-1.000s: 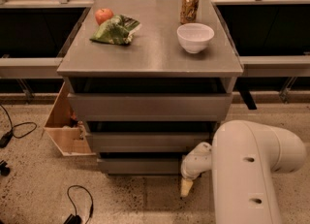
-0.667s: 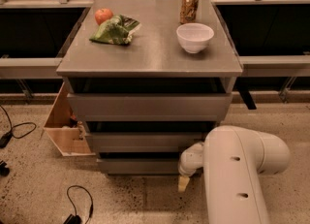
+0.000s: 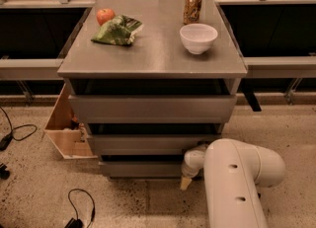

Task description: Open bottom drawer

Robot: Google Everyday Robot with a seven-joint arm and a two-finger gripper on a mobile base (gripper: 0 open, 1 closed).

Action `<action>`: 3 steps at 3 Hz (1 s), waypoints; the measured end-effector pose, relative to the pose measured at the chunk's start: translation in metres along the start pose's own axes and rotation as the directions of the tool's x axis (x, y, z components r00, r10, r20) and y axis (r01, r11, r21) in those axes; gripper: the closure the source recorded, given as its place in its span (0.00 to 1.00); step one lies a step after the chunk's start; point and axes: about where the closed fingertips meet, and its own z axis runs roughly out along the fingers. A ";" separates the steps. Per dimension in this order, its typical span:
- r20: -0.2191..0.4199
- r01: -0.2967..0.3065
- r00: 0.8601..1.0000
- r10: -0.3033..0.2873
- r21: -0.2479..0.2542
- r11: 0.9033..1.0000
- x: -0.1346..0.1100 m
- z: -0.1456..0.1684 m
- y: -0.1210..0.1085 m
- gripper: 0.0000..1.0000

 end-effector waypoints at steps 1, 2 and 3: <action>0.008 -0.091 0.996 0.091 0.099 0.991 0.056 -0.028 -0.011 0.50; 0.009 -0.132 0.991 0.132 0.120 0.984 0.081 -0.043 0.005 0.73; -0.010 -0.164 0.986 0.165 0.070 0.984 0.099 -0.046 0.048 0.96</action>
Offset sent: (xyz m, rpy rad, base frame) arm -0.2433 -0.1053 0.0015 0.0199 0.0835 -0.2897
